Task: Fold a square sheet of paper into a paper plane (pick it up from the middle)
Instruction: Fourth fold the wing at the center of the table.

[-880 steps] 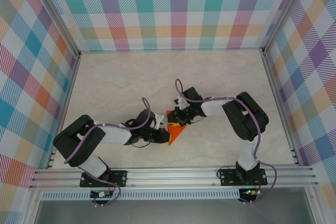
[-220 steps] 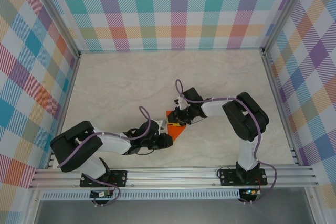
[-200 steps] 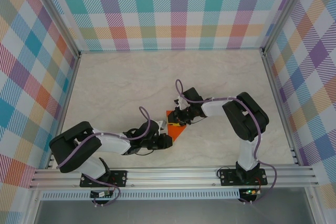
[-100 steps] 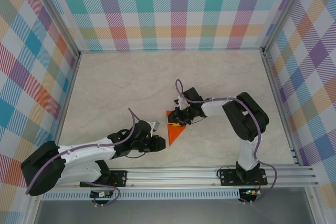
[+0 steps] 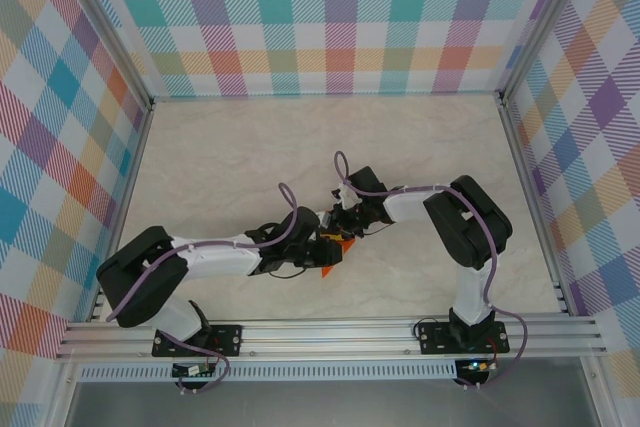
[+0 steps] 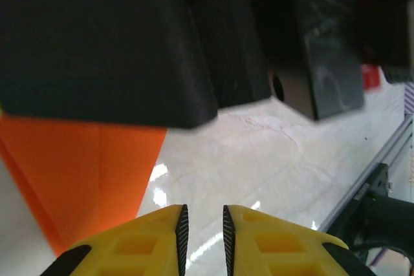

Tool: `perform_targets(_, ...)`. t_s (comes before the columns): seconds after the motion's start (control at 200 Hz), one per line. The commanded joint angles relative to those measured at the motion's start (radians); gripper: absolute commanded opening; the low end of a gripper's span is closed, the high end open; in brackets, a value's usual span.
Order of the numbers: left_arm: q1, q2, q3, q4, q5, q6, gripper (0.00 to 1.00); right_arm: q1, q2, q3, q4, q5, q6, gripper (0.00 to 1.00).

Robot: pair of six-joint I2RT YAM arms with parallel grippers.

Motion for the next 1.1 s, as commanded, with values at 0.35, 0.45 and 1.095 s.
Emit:
perform_targets(0.35, -0.001, 0.063, -0.196, 0.007, -0.126, -0.045, 0.18, -0.005, 0.086, -0.035, -0.11, 0.144, -0.009, 0.27)
perform_targets(0.45, -0.003, 0.044, -0.237, 0.012, -0.124, -0.057, 0.17, -0.005, 0.071, -0.028, -0.114, 0.143, -0.007, 0.27)
perform_targets(1.095, -0.025, 0.05, -0.268, -0.001, -0.138, -0.038, 0.06, -0.025, -0.189, -0.069, -0.038, 0.027, 0.012, 0.16)
